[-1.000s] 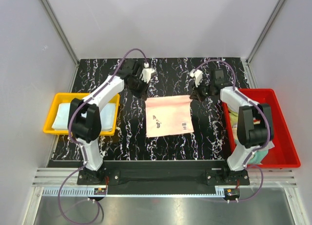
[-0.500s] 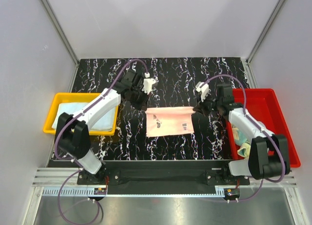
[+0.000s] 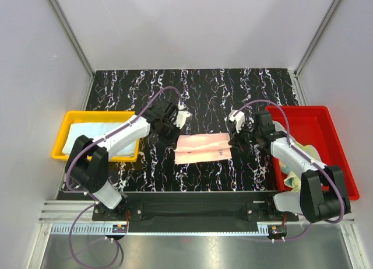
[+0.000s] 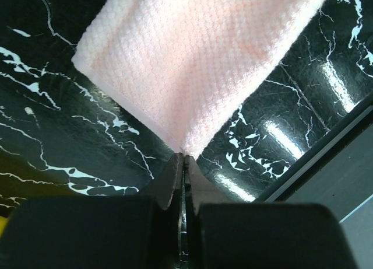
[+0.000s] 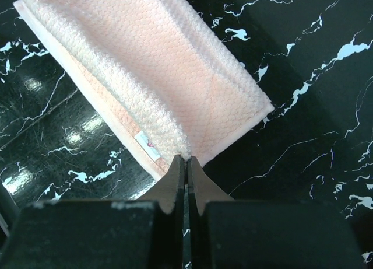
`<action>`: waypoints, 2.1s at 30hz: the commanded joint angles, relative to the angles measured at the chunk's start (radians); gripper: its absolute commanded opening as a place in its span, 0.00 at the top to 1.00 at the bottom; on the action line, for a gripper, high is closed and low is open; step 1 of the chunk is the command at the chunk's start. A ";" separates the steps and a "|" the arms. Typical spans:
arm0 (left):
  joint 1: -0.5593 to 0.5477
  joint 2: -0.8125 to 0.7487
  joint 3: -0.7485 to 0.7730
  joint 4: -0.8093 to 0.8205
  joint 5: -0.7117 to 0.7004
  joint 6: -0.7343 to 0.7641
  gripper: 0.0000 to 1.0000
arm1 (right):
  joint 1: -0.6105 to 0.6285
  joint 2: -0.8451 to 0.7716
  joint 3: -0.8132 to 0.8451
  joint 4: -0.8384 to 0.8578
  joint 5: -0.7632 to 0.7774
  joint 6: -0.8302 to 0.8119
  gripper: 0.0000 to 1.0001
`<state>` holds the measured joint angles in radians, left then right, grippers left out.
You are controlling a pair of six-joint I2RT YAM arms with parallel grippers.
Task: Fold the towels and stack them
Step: Fold the towel
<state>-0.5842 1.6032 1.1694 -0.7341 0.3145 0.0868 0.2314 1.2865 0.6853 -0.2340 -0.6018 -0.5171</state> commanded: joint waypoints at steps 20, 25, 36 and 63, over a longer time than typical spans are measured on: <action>-0.022 -0.103 -0.045 0.004 0.020 -0.038 0.72 | 0.042 -0.030 0.100 -0.235 0.077 0.006 0.66; -0.020 -0.138 -0.089 0.119 0.098 -0.141 0.66 | 0.042 -0.050 0.151 -0.266 0.045 0.087 0.64; -0.022 -0.051 -0.198 0.361 0.069 -0.423 0.71 | 0.049 0.214 0.246 -0.280 0.019 0.699 0.94; -0.022 -0.126 -0.316 0.365 -0.067 -0.618 0.61 | 0.177 0.246 0.206 -0.260 0.235 0.887 0.87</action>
<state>-0.6041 1.5005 0.8764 -0.3733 0.3176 -0.5083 0.4110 1.5677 0.9226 -0.4774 -0.4850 0.3233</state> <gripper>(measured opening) 0.381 0.108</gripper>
